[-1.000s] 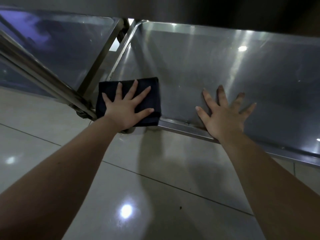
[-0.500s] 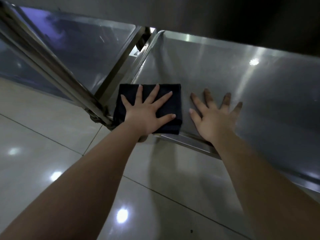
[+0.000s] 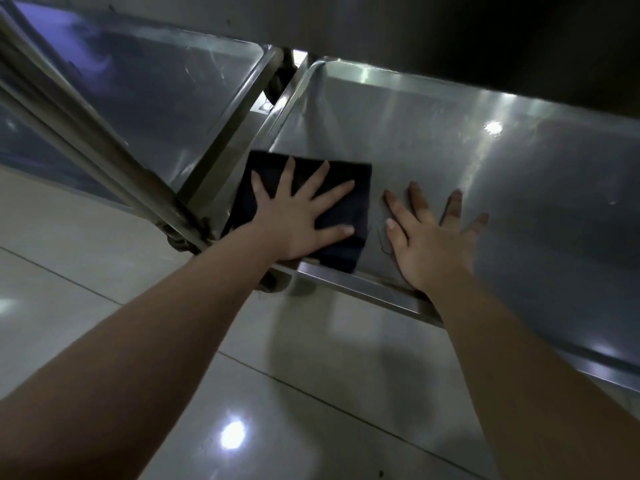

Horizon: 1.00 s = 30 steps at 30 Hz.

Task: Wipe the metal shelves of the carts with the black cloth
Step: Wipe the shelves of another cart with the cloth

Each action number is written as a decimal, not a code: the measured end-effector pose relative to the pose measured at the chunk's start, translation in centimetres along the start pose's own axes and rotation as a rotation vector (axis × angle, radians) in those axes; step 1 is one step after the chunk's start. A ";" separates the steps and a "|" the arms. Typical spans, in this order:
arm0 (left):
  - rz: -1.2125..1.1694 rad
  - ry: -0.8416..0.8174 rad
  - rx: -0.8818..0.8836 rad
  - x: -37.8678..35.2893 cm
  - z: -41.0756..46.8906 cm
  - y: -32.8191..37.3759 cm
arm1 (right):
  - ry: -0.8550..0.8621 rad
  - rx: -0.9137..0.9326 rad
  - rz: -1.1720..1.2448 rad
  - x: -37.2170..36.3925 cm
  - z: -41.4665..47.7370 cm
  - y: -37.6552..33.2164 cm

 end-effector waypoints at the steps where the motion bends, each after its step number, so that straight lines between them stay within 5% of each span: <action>1: 0.004 -0.026 -0.023 -0.7 -2.0 0.0 | -0.001 0.002 0.001 -0.1 0.0 0.0; 12: -0.062 -0.020 -0.012 -1.7 -5.3 -0.2 | 0.013 0.028 0.003 -1.4 -3.3 4.7; 24: -0.017 0.045 0.049 2.6 8.9 -0.8 | 0.042 0.012 0.025 -1.9 -3.2 5.2; 30: -0.014 -0.001 0.050 2.1 8.2 0.5 | 0.034 0.000 0.016 -2.1 -2.8 5.7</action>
Point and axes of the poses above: each hand's wrist, its own z-axis towards the middle knuckle, its own x-axis out of the back of the hand, y = z × x, the point moved 9 cm from there along z, towards the middle knuckle, and after that the axes turned 13 degrees about -z, right-handed, at the moved point
